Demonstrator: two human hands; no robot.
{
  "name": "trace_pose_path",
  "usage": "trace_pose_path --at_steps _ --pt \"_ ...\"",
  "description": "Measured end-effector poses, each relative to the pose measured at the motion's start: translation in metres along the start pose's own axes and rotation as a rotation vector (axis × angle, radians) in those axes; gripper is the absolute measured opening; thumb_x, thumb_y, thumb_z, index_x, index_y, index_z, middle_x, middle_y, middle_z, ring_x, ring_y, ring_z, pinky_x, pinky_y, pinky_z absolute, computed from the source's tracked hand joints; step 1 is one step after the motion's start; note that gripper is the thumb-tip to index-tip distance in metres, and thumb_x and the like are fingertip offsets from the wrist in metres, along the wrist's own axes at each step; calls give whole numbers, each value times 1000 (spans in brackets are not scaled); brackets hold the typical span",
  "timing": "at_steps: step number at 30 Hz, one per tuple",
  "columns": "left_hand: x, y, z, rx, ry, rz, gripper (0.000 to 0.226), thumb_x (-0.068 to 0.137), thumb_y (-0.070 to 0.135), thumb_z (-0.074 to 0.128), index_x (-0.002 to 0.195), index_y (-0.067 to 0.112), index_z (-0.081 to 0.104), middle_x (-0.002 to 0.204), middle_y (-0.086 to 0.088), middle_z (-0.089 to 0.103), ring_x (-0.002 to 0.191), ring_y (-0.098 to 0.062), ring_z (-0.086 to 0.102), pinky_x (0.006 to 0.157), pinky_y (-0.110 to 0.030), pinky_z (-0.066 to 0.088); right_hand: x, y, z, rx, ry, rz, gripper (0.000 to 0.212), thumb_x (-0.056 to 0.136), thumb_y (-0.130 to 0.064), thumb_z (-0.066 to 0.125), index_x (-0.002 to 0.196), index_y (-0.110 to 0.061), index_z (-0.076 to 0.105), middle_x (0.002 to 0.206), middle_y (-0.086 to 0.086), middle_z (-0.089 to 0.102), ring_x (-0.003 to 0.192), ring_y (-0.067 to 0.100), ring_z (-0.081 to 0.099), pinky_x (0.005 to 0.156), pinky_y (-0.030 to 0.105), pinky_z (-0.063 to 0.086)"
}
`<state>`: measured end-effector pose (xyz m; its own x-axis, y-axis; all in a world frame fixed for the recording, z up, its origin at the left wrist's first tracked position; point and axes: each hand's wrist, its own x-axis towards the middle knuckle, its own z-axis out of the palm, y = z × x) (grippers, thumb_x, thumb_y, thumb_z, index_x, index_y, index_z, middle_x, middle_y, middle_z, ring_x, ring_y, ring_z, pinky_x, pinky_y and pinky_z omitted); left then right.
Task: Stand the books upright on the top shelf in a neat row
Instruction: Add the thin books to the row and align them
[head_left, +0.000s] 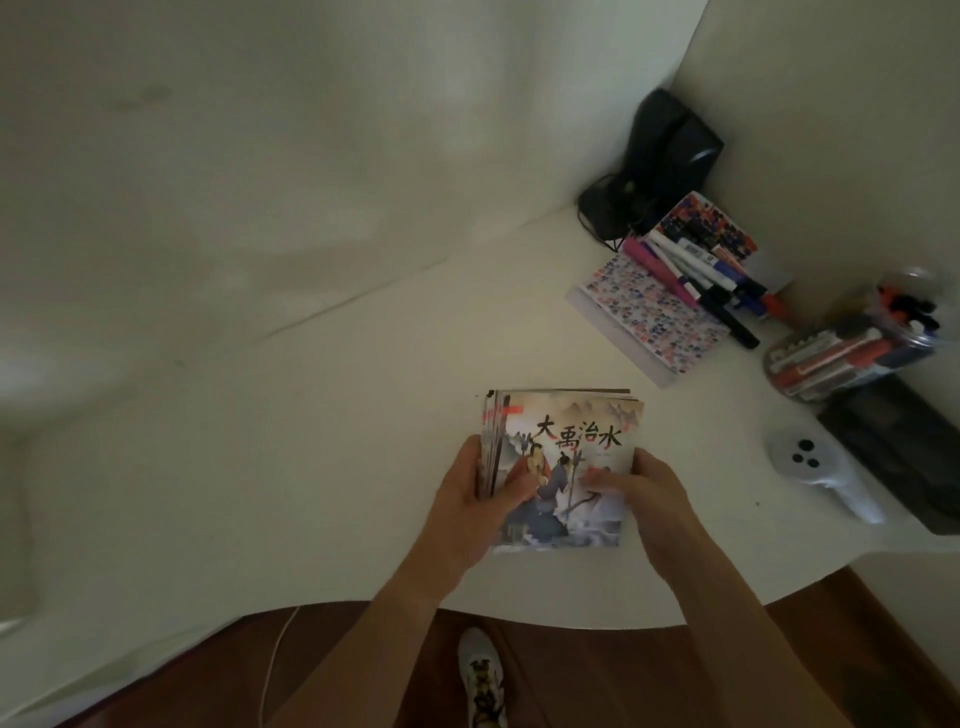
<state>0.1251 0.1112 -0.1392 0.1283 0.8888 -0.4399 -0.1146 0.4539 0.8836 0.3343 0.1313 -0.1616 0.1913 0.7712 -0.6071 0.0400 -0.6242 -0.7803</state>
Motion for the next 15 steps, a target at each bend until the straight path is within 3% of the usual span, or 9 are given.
trace_pose_path --at_steps 2,3,5,6,8,10,13,15 --pt "-9 2 -28 62 -25 91 31 96 10 73 123 13 60 118 -17 70 111 -31 71 93 -43 61 -8 -7 19 33 -98 -149 63 61 -6 85 121 -9 67 109 10 76 101 29 74 86 42 61" --pt "-14 3 -41 79 -16 127 37 94 9 74 128 12 59 123 -15 69 116 -29 69 98 -45 59 -14 -10 30 40 -138 -246 57 63 -3 85 118 -10 68 109 11 76 102 29 74 86 41 61" --pt "-23 6 -66 80 34 171 49 92 7 74 137 12 57 134 -6 67 128 -22 63 109 -41 52 -23 -10 54 59 -131 -383 37 69 1 85 91 -24 71 98 14 75 99 34 73 85 47 61" --pt "-28 8 -76 77 59 194 48 91 3 72 135 17 59 133 -1 68 129 -18 62 109 -36 51 -28 -10 67 62 -113 -419 37 72 3 83 82 -29 69 93 13 74 98 34 72 85 44 61" --pt "-36 10 -93 53 97 217 43 90 -7 68 122 23 65 119 4 72 119 -14 66 103 -30 53 -35 -4 89 47 -160 -491 43 80 12 76 99 -26 73 102 1 76 105 20 71 90 29 57" --pt "-41 7 -103 10 140 184 44 90 -15 64 121 16 65 114 5 75 114 -14 68 102 -32 54 -40 3 107 -15 -180 -531 45 83 12 73 119 -14 67 113 -3 74 112 13 68 96 24 54" --pt "-45 1 -110 2 179 195 52 89 -19 61 131 11 60 120 1 74 118 -18 67 103 -32 56 -42 12 123 -73 -174 -524 50 82 7 76 123 -20 62 116 -8 72 115 10 66 101 31 55" --pt "-48 5 -109 -8 210 260 57 89 -12 69 136 15 53 125 -6 68 119 -18 66 95 -28 58 -43 15 124 -15 -196 -526 53 79 -6 79 126 -18 58 120 1 69 118 18 65 99 39 56"
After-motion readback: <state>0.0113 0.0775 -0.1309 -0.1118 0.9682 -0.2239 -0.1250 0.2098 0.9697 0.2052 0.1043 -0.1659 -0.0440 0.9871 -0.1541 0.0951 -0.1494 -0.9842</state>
